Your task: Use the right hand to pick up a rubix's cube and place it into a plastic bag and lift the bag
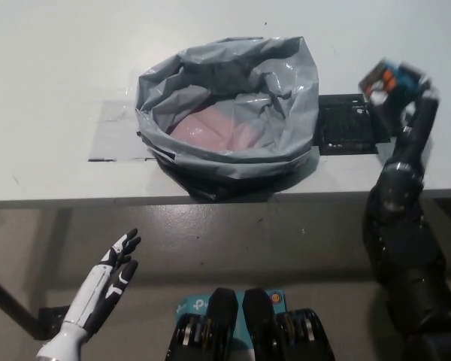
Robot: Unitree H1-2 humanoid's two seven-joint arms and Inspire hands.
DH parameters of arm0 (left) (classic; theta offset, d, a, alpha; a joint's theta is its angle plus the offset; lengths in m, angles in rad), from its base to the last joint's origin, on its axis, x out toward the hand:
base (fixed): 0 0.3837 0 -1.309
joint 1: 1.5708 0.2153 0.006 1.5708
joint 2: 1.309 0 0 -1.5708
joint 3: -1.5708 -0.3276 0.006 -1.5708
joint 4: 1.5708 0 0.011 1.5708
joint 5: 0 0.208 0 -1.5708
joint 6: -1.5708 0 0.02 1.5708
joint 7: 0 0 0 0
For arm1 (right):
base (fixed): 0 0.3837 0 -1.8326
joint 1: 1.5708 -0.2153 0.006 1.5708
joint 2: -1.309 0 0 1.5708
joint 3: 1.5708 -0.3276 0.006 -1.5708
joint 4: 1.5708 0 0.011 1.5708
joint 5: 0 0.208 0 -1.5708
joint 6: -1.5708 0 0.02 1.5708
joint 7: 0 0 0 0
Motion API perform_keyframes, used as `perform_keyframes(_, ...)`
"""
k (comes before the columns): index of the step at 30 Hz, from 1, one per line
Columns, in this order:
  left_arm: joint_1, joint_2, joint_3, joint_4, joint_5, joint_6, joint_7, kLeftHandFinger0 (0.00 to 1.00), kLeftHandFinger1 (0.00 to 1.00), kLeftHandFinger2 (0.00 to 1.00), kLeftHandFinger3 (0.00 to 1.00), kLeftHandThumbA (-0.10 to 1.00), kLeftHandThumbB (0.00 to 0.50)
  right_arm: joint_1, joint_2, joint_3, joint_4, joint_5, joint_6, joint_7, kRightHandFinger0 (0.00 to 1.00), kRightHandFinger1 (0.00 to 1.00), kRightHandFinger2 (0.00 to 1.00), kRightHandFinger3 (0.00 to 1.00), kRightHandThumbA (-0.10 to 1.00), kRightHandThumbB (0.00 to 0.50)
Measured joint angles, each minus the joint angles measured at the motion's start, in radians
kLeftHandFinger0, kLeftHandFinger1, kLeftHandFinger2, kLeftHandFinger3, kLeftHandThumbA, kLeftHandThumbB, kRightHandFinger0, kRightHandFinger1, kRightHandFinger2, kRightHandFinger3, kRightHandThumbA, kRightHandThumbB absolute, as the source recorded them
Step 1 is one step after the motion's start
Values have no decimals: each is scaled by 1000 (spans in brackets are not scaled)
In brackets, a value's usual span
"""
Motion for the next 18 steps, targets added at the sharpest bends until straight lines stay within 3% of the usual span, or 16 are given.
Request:
perform_keyframes(3, 0, 0, -1, 3, 0, 1, 0, 1000, 1000, 1000, 1000, 1000, 161, 7, 2, 9, -128, -2, 18, 5, 0, 200, 531, 360, 235, 159)
perform_keyframes(4, 0, -1, -1, 4, 0, 2, 0, 1000, 1000, 1000, 1000, 1000, 163, 9, 2, 10, -143, -3, 22, 6, 12, 260, 595, 475, 243, 169)
perform_keyframes(7, 0, -1, -2, 7, 0, 2, 0, 1000, 1000, 1000, 1000, 1000, 163, 18, 6, 22, -227, -6, 40, 10, 35, 351, 684, 620, 99, 93)
perform_keyframes(9, 0, -2, -2, 7, 0, 3, 0, 1000, 1000, 1000, 1000, 1000, 151, 29, 16, 45, -311, -13, 60, 15, 55, 353, 668, 625, 1, 90)
perform_keyframes(13, 0, -3, -2, 8, 0, 3, 0, 1000, 1000, 1000, 1000, 1000, 157, 31, 40, 117, -455, -50, 99, 34, 0, 285, 612, 638, -8, 86)
perform_keyframes(16, 1, -2, -1, 7, 2, 3, 0, 1000, 1000, 1000, 1000, 1000, 156, 6, 59, 206, -531, -92, 129, 66, 0, 302, 674, 703, -61, 77)
perform_keyframes(18, -2, -4, -1, 7, 1, 2, 0, 1000, 1000, 1000, 1000, 1000, 149, -44, 77, 274, -544, -128, 138, 92, 2, 301, 664, 688, -91, 110)
